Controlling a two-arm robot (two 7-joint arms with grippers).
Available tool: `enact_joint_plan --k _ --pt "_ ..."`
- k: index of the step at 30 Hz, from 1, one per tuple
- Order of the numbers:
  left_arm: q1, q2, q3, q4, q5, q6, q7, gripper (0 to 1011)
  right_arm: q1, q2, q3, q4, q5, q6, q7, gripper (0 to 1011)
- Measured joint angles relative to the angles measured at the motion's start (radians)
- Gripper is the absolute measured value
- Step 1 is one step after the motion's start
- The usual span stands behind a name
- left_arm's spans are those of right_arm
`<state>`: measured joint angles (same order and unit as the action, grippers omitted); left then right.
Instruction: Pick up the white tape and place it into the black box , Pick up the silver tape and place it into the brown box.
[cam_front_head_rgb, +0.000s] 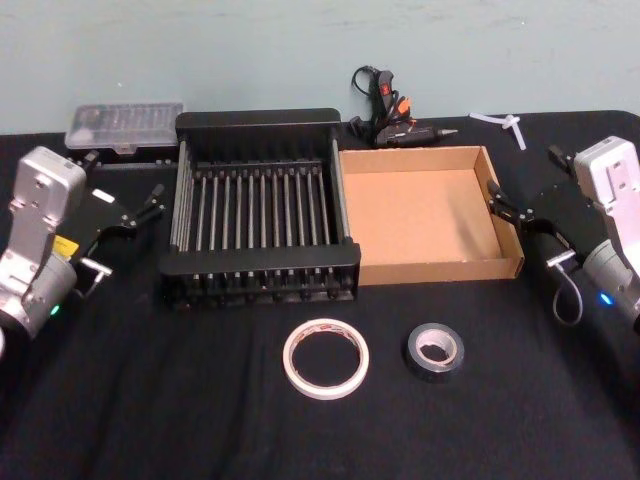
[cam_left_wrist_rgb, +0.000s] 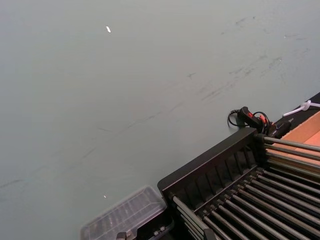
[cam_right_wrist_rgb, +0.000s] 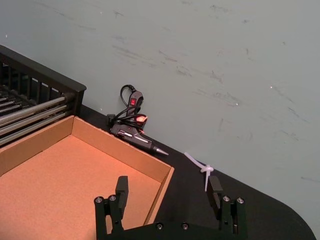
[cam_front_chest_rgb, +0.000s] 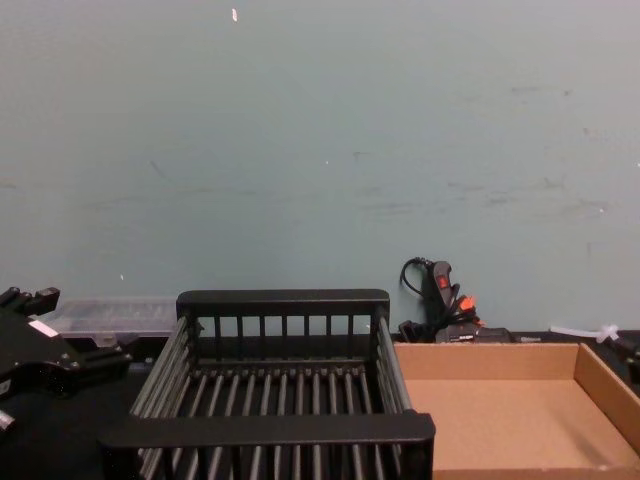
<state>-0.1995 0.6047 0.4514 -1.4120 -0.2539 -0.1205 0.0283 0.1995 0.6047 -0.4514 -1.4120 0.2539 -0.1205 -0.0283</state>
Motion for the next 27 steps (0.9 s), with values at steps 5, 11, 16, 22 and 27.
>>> enact_joint_plan --k 5,11,16,22,27 --pt "0.0 0.0 0.0 0.0 0.0 0.0 0.0 1001 0.0 0.0 0.0 0.0 0.0 0.0 0.0 1002" --pt "0.0 0.0 0.0 0.0 0.0 0.0 0.0 1001 0.0 0.0 0.0 0.0 0.0 0.0 0.0 1002" --pt "0.0 0.0 0.0 0.0 0.0 0.0 0.0 1002 0.0 0.0 0.0 0.0 0.0 0.0 0.0 1002" --pt "0.0 0.0 0.0 0.0 0.0 0.0 0.0 1002 0.0 0.0 0.0 0.0 0.0 0.0 0.0 1002" --pt "0.0 0.0 0.0 0.0 0.0 0.0 0.0 1001 0.0 0.0 0.0 0.0 0.0 0.0 0.0 1002"
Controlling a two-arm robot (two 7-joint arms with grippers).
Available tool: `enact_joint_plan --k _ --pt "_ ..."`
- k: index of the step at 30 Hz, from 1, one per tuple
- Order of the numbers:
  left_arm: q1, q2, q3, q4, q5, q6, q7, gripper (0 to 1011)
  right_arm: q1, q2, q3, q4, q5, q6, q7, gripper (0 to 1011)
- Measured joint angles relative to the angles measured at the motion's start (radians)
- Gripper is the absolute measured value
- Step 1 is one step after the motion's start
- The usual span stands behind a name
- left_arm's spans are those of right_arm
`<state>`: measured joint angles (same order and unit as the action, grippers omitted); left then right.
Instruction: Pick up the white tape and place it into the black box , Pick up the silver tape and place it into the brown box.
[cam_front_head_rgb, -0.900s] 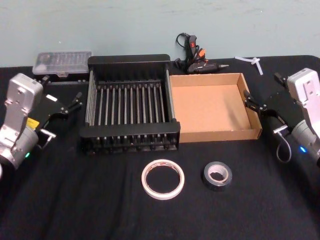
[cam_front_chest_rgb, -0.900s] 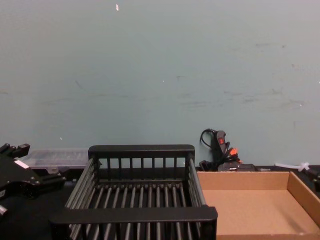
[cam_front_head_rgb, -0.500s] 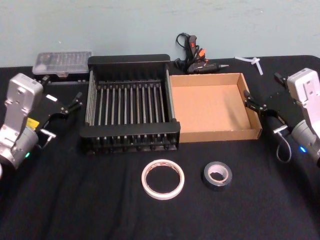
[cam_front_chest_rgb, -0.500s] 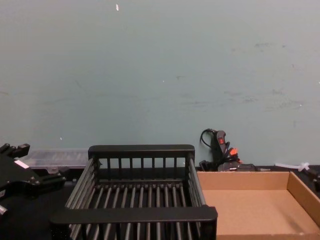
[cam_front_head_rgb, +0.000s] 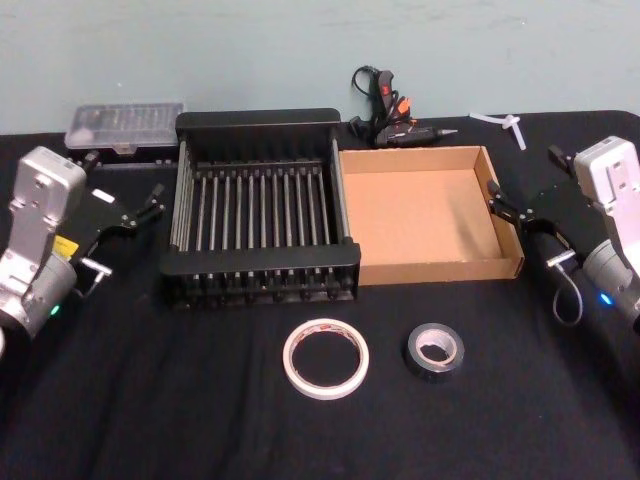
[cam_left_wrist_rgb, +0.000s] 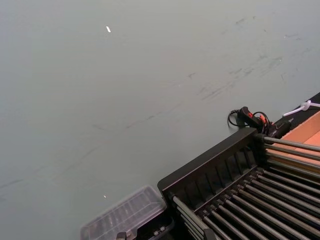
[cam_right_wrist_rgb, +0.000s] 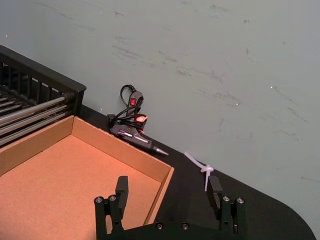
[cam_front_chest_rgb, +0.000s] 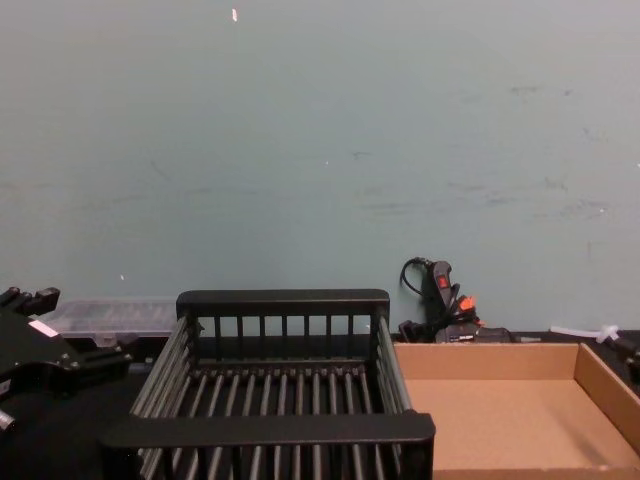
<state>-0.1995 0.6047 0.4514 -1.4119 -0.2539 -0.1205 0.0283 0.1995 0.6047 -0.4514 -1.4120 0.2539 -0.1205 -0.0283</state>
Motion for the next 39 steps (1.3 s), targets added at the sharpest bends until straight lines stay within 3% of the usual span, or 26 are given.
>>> enact_joint_plan --k 39 --pt "0.0 0.0 0.0 0.0 0.0 0.0 0.0 1001 0.0 0.0 0.0 0.0 0.0 0.0 0.0 1002"
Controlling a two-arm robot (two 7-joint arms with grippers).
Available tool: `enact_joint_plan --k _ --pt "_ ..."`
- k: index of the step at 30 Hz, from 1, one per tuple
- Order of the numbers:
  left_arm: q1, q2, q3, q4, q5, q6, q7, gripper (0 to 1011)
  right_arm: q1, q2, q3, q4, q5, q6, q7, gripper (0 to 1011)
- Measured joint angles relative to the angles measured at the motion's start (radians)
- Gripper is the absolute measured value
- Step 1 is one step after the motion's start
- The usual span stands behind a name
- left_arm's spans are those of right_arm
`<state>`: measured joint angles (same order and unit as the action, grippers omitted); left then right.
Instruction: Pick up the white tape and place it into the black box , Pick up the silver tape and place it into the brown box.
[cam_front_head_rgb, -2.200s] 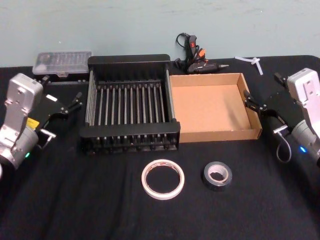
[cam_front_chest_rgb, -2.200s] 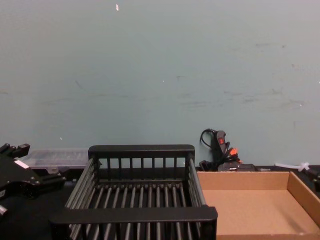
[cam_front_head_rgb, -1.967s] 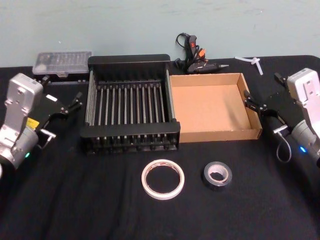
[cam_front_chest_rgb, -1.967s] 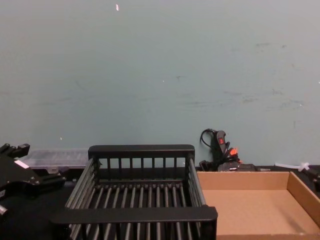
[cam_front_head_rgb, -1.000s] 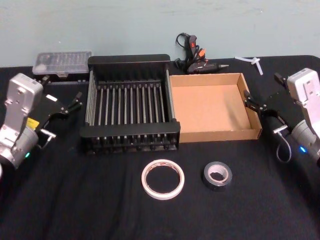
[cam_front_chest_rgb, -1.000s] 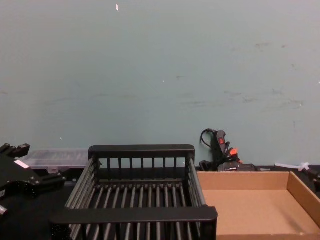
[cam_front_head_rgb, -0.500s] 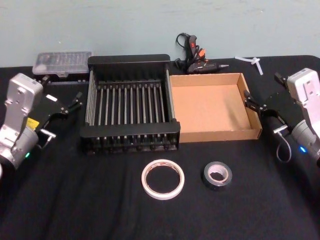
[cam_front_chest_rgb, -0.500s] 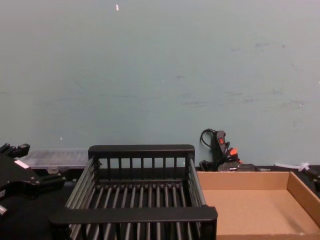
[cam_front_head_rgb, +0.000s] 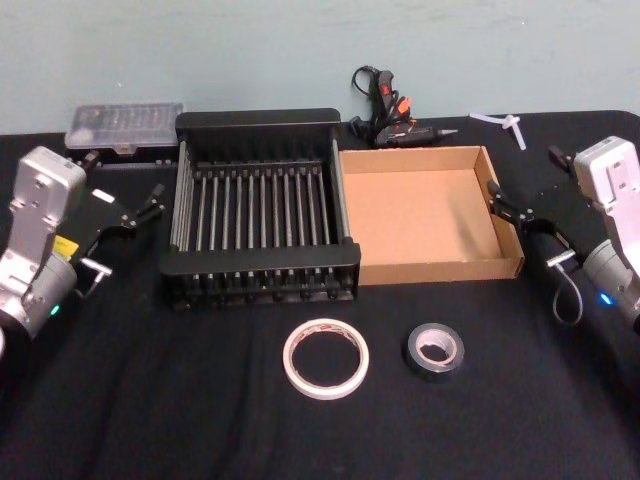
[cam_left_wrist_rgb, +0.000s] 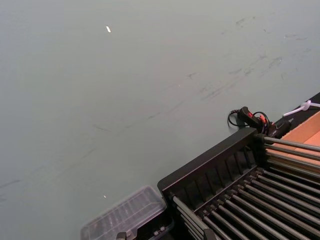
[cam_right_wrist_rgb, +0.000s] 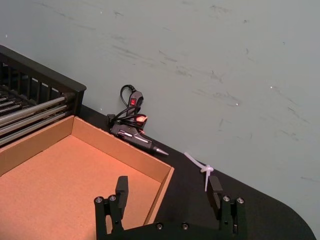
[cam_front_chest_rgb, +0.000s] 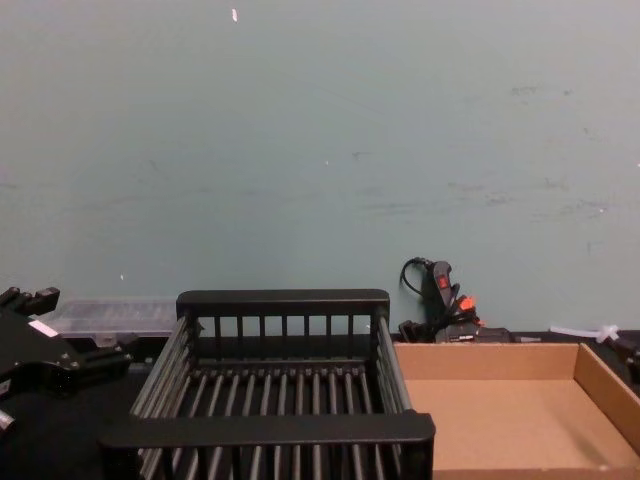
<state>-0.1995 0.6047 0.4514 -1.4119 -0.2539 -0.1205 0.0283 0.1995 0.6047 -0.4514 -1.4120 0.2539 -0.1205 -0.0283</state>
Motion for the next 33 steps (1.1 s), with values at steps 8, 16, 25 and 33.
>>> enact_joint_plan --k 8,16,25,33 --pt "0.0 0.0 0.0 0.0 0.0 0.0 0.0 1002 0.001 -0.005 0.012 -0.007 0.001 0.013 0.022 1002" --pt "0.0 0.0 0.0 0.0 0.0 0.0 0.0 1002 -0.019 -0.005 0.048 -0.073 0.048 0.109 0.067 1002" --pt "0.0 0.0 0.0 0.0 0.0 0.0 0.0 1002 -0.053 0.0 0.082 -0.167 0.094 0.212 0.104 1002" --pt "0.0 0.0 0.0 0.0 0.0 0.0 0.0 1002 -0.091 0.005 0.108 -0.263 0.113 0.299 0.126 1002"
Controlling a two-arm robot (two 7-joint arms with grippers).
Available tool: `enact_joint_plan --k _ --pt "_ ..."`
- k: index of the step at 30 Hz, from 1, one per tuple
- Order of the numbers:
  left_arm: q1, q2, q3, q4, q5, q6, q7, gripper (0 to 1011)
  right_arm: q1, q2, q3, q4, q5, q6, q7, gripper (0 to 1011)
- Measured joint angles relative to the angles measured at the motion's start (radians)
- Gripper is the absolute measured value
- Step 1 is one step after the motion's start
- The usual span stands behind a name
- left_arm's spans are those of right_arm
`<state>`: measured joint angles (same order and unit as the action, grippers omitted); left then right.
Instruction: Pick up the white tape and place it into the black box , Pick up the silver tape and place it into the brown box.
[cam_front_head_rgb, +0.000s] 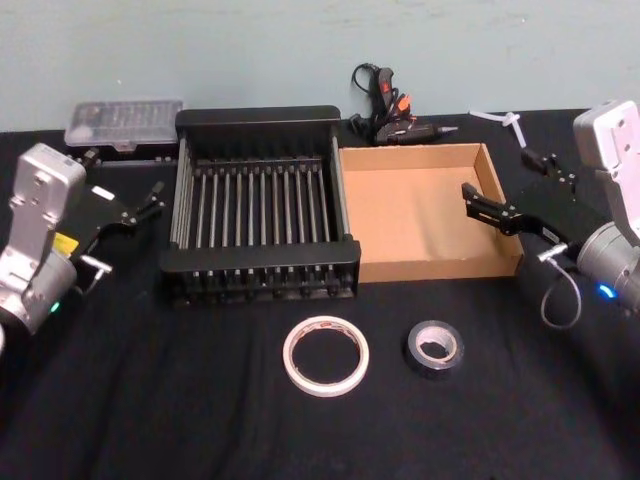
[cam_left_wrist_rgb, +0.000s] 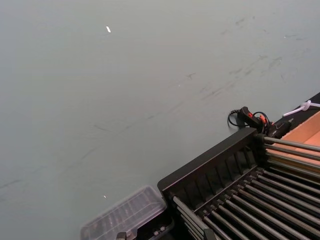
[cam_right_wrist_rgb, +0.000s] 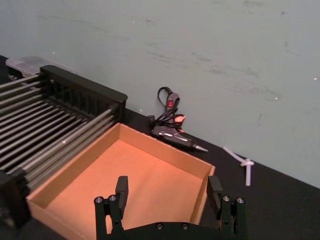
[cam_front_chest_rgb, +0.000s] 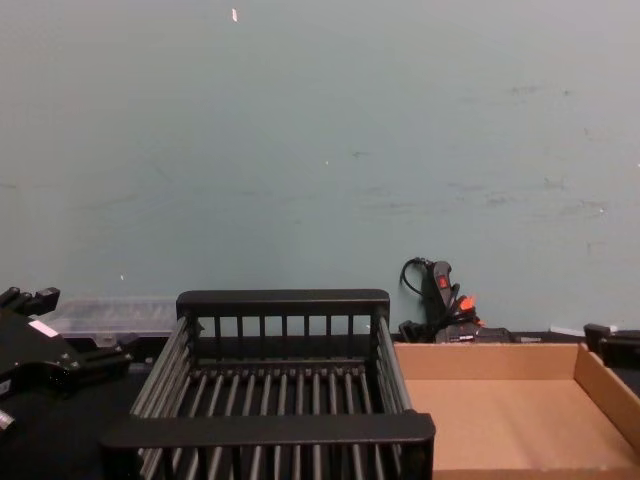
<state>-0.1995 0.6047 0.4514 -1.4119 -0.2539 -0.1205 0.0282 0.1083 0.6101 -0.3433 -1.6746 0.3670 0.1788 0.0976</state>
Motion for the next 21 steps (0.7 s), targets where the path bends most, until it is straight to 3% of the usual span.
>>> enact_joint_plan --k 12,21 --pt "0.0 0.0 0.0 0.0 0.0 0.0 0.0 1001 -0.08 0.01 0.028 -0.139 0.011 0.123 0.012 1002" --pt "0.0 0.0 0.0 0.0 0.0 0.0 0.0 1001 -0.146 0.03 0.043 -0.207 0.011 0.184 0.041 1002"
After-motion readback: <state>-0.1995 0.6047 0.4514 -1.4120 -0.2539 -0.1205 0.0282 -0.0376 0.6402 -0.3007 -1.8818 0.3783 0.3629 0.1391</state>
